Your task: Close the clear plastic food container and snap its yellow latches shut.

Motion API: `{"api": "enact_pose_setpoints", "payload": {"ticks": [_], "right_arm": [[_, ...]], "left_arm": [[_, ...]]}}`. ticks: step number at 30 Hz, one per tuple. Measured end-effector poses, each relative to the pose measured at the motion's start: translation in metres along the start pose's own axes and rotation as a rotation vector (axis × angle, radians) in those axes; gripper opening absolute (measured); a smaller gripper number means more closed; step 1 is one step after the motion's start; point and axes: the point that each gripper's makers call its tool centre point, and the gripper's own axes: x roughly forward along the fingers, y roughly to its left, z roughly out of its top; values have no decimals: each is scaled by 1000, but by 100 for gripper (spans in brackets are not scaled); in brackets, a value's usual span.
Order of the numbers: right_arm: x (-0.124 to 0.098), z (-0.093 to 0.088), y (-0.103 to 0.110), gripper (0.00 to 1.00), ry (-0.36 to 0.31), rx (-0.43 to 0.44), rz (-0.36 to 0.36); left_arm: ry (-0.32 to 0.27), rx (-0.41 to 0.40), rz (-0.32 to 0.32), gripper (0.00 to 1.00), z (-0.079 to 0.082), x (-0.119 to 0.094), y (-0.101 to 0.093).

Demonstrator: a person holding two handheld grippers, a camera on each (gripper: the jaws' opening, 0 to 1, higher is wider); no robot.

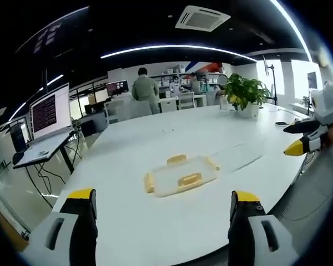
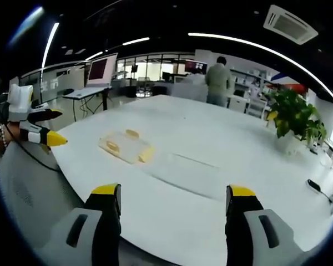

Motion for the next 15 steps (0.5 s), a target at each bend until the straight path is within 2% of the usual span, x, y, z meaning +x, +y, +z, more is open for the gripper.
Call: {"api": "enact_pose_setpoints", "payload": {"ticks": [5,15], "right_arm": [[0,0,-1,75,-1,4,-4],[-2,-1,-7,75,-1,26,-38]], "left_arm": [[2,-2,6,98,0,0,1],[19,7,-25,96,-4,1,-4]]}}
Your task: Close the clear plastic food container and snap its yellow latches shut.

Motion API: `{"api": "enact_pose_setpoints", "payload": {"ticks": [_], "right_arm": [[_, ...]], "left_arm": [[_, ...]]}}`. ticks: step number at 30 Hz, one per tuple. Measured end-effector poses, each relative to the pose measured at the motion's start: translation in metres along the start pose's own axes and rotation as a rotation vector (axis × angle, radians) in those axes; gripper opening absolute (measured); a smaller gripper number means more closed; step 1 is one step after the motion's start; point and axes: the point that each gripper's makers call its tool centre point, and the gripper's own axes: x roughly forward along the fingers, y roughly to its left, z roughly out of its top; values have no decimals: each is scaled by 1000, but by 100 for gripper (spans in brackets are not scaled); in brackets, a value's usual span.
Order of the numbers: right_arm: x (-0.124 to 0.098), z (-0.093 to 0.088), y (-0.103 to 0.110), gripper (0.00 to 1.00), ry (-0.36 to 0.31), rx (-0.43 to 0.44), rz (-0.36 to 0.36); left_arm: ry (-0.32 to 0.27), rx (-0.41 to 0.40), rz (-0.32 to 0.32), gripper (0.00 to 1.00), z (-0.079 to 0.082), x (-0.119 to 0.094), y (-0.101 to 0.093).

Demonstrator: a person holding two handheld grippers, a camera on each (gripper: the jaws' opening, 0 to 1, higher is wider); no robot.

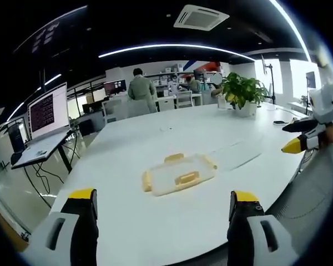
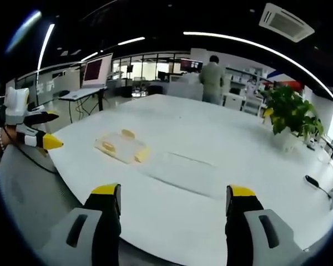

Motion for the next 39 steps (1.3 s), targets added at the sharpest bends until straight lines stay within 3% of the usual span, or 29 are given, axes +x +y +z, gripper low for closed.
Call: {"api": "enact_pose_setpoints", "payload": {"ticks": [10,16,23,27,29,31,34,37,39], "right_arm": [[2,-4,1,75,39,-15,-4],[1,-4,0,75,40,-19,-19],[1,-6,1,77,54,-30,-21],[1,-3,2,78,42,-31,-11],[1,-5,4,78,52,-50,4],[3,-7,6,79,77,-42,19],[4,-7,8,78,89,-51,41],[5,-5,6,77,106,-107,40],[7,-6,5,78,141,-163,52]], "left_arm": [[30,-10,-55,94,-4,1,-7],[40,-40,-150,96,-5,-1,-17],[66,-42,-199,94,-7,0,-11],[37,-39,-190,96,-1,4,6],[18,8,-154,97,3,8,23],[39,27,-117,97,2,14,40],[48,37,-125,97,3,25,52],[78,104,-129,97,-1,39,63],[86,102,-123,98,-1,46,68]]}}
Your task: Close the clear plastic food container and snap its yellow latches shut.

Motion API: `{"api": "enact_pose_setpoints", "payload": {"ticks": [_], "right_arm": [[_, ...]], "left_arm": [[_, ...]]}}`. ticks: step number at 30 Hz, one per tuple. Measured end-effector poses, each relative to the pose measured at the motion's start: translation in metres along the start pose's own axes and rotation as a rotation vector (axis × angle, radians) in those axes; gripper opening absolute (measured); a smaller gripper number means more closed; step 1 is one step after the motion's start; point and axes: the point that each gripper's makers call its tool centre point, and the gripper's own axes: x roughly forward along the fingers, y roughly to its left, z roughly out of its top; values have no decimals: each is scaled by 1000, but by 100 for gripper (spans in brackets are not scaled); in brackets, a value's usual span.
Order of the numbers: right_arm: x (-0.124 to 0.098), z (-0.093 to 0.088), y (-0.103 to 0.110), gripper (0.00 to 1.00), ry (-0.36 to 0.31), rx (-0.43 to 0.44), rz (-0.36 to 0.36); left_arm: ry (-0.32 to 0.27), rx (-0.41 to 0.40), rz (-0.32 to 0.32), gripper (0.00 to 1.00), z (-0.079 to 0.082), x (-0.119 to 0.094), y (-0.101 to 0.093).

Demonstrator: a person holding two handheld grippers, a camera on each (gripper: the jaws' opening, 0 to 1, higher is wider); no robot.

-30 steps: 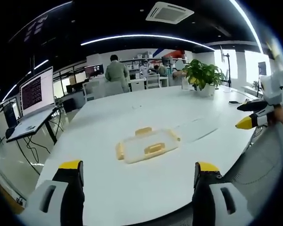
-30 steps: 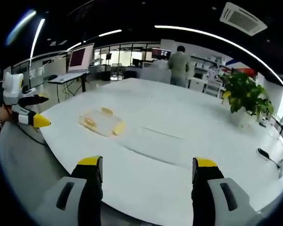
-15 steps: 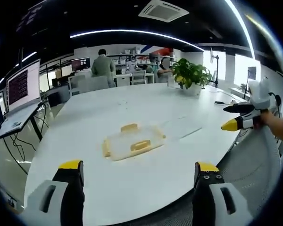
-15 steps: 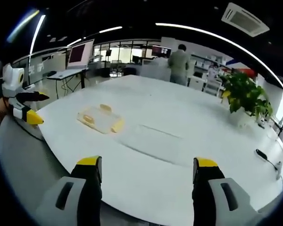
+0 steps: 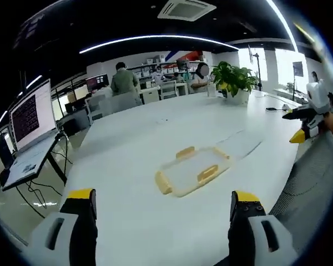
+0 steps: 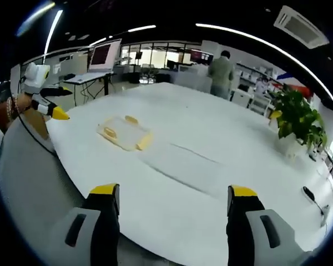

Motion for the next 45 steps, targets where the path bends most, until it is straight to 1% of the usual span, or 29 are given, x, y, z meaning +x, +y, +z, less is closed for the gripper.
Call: {"api": "enact_pose_setpoints", "payload": {"ticks": [1,2,4,7,9,11,13,14,15,17,18,19,20,21,22,24,25,26,27,30,34,37,38,39,40,43,45], "right_arm": [[2,0,0,79,24,-27,7],[5,4,0,79,17,-33,7],[8,12,0,80,4,-61,17],[18,26,-3,79,7,-133,27],[25,36,-4,79,-7,-174,35],[34,48,-4,79,-11,-252,44],[41,56,-3,79,-17,-299,53],[47,62,-3,78,-22,-334,58],[50,65,-2,78,-26,-348,59],[61,74,0,78,-28,-381,73],[68,79,3,78,-33,-404,83],[72,82,5,78,-37,-436,93],[80,86,7,79,-37,-490,104],[84,87,7,79,-30,-520,104],[88,89,6,79,-22,-537,103],[98,95,10,79,-28,-565,117],[101,97,11,79,-28,-578,124],[104,98,13,79,-25,-592,131],[112,101,16,79,-22,-618,144],[122,104,21,79,-14,-661,157],[139,108,35,78,-15,-704,200],[152,106,44,78,-3,-734,233],[157,104,49,78,4,-744,253],[160,103,53,78,4,-751,271],[164,103,58,79,1,-762,287],[174,102,66,78,9,-798,319],[182,98,67,78,36,-817,333]], "left_arm": [[-3,3,-4,98,1,2,2],[-6,21,-16,98,3,6,3],[0,43,-13,98,4,10,9],[11,121,-12,97,8,18,19],[4,149,-8,97,12,23,23],[12,205,-13,97,15,31,26],[14,254,-16,97,17,37,29],[21,272,-15,96,18,39,29],[19,302,-15,96,20,44,29],[41,378,-10,96,19,52,31],[41,412,-14,97,19,57,30],[42,428,-18,98,19,61,29],[53,443,-28,97,18,65,27],[53,450,-34,97,18,68,26],[54,464,-41,97,18,72,25],[56,491,-46,97,19,79,25],[69,521,-53,97,17,84,25],[71,530,-57,97,17,87,25],[78,556,-64,96,17,92,24],[97,642,-82,96,13,102,24],[102,694,-109,95,11,112,20],[107,759,-131,95,8,121,16],[108,801,-137,94,8,124,15],[107,813,-138,94,8,125,14],[107,843,-147,93,7,129,13],[117,850,-179,93,4,134,9],[123,835,-207,93,2,138,5]]}}
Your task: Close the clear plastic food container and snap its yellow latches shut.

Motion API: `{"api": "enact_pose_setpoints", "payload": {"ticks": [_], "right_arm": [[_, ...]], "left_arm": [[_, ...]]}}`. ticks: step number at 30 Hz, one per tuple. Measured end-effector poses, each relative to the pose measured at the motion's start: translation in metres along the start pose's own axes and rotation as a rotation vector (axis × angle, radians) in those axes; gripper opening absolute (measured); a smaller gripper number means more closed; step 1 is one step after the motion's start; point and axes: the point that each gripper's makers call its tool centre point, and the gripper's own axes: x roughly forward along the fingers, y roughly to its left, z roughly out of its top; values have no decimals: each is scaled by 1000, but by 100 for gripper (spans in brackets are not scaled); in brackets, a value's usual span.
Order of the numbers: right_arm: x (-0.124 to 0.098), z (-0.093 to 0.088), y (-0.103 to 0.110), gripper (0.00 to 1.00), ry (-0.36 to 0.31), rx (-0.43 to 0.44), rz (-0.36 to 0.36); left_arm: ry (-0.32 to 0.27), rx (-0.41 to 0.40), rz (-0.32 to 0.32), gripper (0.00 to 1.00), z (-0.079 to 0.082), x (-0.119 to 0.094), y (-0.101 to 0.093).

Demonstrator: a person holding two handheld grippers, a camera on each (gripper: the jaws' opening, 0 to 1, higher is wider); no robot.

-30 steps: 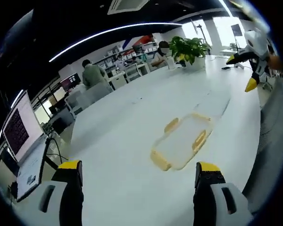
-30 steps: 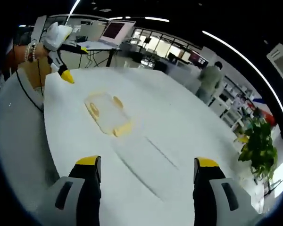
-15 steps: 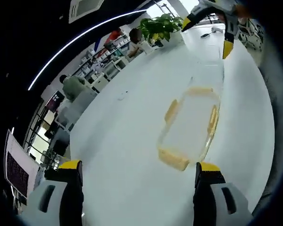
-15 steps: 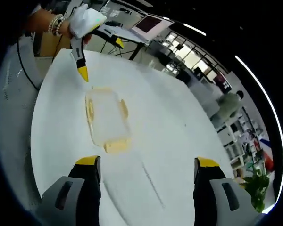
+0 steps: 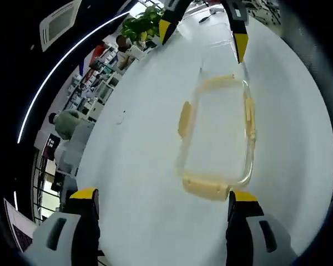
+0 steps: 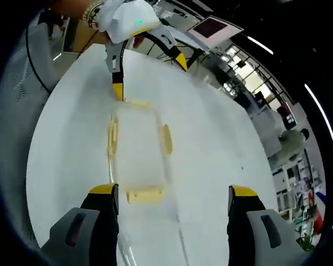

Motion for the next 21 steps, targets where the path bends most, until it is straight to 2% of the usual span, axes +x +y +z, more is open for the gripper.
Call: {"api": "enact_pose_setpoints", "payload": {"ticks": [3,13,17,21], "right_arm": [[8,-5,3,78,27,-25,36],[26,-27,11,74,139,-98,159],[32,-32,8,73,172,-125,191],[38,-33,12,71,186,-116,248]], "left_arm": [[-4,9,-15,91,0,3,0],[10,-8,-123,91,-1,16,-1],[27,-23,-182,89,-3,20,-3],[41,-22,-204,90,-2,23,-4]]}}
